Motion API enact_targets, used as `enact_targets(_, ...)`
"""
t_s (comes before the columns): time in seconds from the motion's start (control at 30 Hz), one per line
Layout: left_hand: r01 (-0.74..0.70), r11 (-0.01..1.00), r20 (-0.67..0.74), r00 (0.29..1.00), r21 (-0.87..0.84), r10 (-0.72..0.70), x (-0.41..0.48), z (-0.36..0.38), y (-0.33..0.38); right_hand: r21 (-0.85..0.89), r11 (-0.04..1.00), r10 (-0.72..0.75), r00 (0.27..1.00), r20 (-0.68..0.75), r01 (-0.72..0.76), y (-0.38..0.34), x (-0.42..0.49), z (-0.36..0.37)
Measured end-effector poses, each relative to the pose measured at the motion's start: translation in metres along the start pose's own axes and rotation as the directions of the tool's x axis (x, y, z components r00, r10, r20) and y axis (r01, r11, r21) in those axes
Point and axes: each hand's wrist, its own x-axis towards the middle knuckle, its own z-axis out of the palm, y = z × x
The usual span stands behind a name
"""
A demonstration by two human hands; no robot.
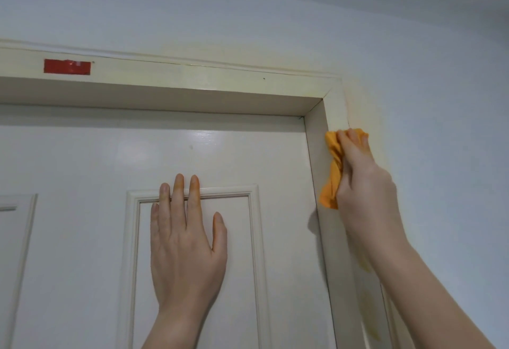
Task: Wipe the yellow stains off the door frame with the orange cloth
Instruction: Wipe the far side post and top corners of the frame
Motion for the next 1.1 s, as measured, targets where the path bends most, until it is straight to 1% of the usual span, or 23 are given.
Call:
enact_targets(0.03,-0.004,1.0,0.001,1.0,0.002,0.004,-0.001,0.0,0.0,-0.009,1.0,-0.006,1.0,0.013,0.006,0.001,-0.012,0.001)
enact_targets(0.1,-0.015,1.0,0.001,1.0,0.01,0.015,-0.002,0.001,0.001,-0.038,0.997,-0.065,0.997,0.03,0.066,0.0,-0.023,0.009)
enact_targets(0.2,-0.019,1.0,0.001,1.0,0.015,0.019,-0.002,0.001,0.002,-0.058,0.985,-0.158,0.986,0.051,0.161,-0.007,-0.004,0.017)
enact_targets(0.23,-0.016,1.0,-0.001,1.0,0.015,0.016,-0.003,0.001,0.002,-0.031,0.989,-0.145,0.989,0.04,0.146,-0.008,0.003,0.016)
enact_targets(0.3,-0.011,1.0,-0.001,1.0,0.007,0.011,-0.003,0.0,0.002,0.048,0.998,-0.048,0.999,-0.002,0.048,-0.003,0.005,0.007)
enact_targets(0.33,-0.01,1.0,0.0,1.0,0.002,0.01,-0.004,0.0,0.002,0.06,0.998,-0.009,1.0,-0.019,0.01,0.001,-0.001,0.003)
enact_targets(0.4,-0.012,1.0,0.006,1.0,0.0,0.012,-0.004,0.0,0.002,0.025,1.0,0.008,1.0,-0.024,-0.008,0.005,-0.022,0.0)
enact_targets(0.43,-0.015,1.0,0.008,1.0,0.003,0.015,-0.005,0.0,0.002,-0.002,1.0,-0.014,1.0,-0.018,0.014,0.006,-0.031,0.003)
enact_targets(0.5,-0.017,1.0,0.006,1.0,0.007,0.016,-0.005,0.0,0.002,-0.057,0.992,-0.115,0.993,0.012,0.116,0.005,-0.034,0.012)
enact_targets(0.57,-0.014,1.0,0.005,1.0,0.005,0.014,-0.005,0.0,0.003,-0.055,0.983,-0.172,0.984,0.046,0.174,-0.001,-0.021,0.018)
enact_targets(0.6,-0.01,1.0,0.004,1.0,0.003,0.01,-0.005,-0.001,0.004,-0.027,0.987,-0.157,0.986,0.047,0.159,-0.003,-0.014,0.017)
enact_targets(0.7,-0.002,1.0,0.005,1.0,-0.007,0.002,-0.006,-0.002,0.005,0.086,0.996,-0.023,1.0,0.015,0.021,0.001,-0.014,0.002)
enact_targets(0.77,-0.008,1.0,0.013,1.0,-0.014,0.008,-0.009,-0.002,0.005,0.088,0.996,0.014,1.0,0.009,-0.015,0.007,-0.038,-0.003)
enact_targets(0.83,-0.017,1.0,0.02,1.0,-0.011,0.018,-0.014,-0.002,0.005,0.043,0.998,-0.036,0.999,0.018,0.036,0.01,-0.059,0.003)
enact_targets(0.9,-0.029,1.0,0.021,0.999,-0.006,0.029,-0.019,-0.001,0.007,-0.039,0.987,-0.151,0.987,0.058,0.153,0.009,-0.059,0.015)
enact_targets(0.93,-0.033,0.999,0.022,0.999,-0.005,0.033,-0.02,-0.001,0.009,-0.046,0.983,-0.175,0.981,0.078,0.179,0.006,-0.052,0.018)
enact_targets(0.97,-0.032,0.999,0.022,0.999,-0.008,0.032,-0.022,0.0,0.01,-0.029,0.986,-0.161,0.983,0.087,0.164,0.004,-0.044,0.018)
enact_targets(1.03,-0.024,1.0,0.021,0.999,-0.012,0.024,-0.024,0.0,0.012,0.046,0.996,-0.081,0.994,0.069,0.077,0.001,-0.033,0.011)
enact_targets(1.1,-0.021,1.0,0.021,1.0,-0.017,0.022,-0.026,0.0,0.014,0.1,0.995,-0.008,0.999,0.038,0.004,0.005,-0.041,0.001)
